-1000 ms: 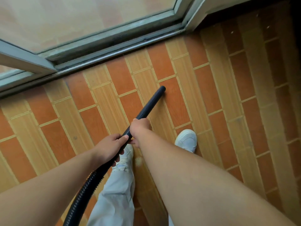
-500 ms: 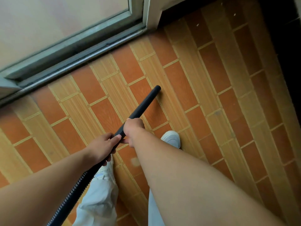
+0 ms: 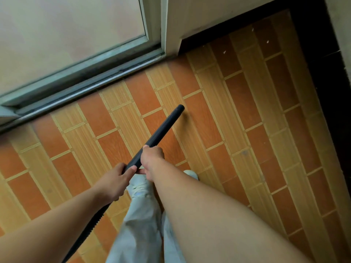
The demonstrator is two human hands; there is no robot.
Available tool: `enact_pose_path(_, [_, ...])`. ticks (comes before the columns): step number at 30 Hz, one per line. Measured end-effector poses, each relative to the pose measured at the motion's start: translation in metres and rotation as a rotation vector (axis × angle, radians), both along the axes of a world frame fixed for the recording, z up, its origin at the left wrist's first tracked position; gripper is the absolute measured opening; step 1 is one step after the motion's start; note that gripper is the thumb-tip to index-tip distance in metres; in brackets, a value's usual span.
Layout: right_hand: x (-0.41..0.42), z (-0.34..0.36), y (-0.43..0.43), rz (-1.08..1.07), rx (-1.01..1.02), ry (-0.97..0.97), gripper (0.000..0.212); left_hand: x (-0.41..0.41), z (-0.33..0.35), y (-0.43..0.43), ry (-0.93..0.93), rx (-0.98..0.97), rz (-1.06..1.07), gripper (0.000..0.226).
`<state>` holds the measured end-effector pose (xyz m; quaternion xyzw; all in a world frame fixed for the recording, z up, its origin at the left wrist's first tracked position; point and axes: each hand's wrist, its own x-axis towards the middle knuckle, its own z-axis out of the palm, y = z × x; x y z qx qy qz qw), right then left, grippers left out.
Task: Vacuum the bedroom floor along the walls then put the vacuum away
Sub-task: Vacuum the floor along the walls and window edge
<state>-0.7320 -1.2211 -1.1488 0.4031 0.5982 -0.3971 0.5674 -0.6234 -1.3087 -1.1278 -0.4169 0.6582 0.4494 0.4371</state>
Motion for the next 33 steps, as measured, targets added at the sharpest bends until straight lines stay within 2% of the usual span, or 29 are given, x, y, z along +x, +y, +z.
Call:
enact_pose_path(5, [-0.040,0.000,0.000,-0.019,0.032,0.068,0.037,-0.040,-0.008,-0.003,0.060,-0.040,-0.084,0.043])
enact_pose_path(14, [-0.097,-0.017,0.011,-0.010,0.054,0.164,0.037,-0.101,-0.023,0.017,0.153,0.001,-0.043,0.043])
enact_pose_path(20, [-0.114,-0.036,0.030,0.048,0.011,0.183,0.042,-0.114,-0.032,0.038,0.172,0.107,0.132,0.038])
enact_pose_path(33, [-0.137,-0.045,0.054,0.088,-0.005,0.136,0.039,-0.131,-0.047,0.062,0.184,0.071,0.131,0.034])
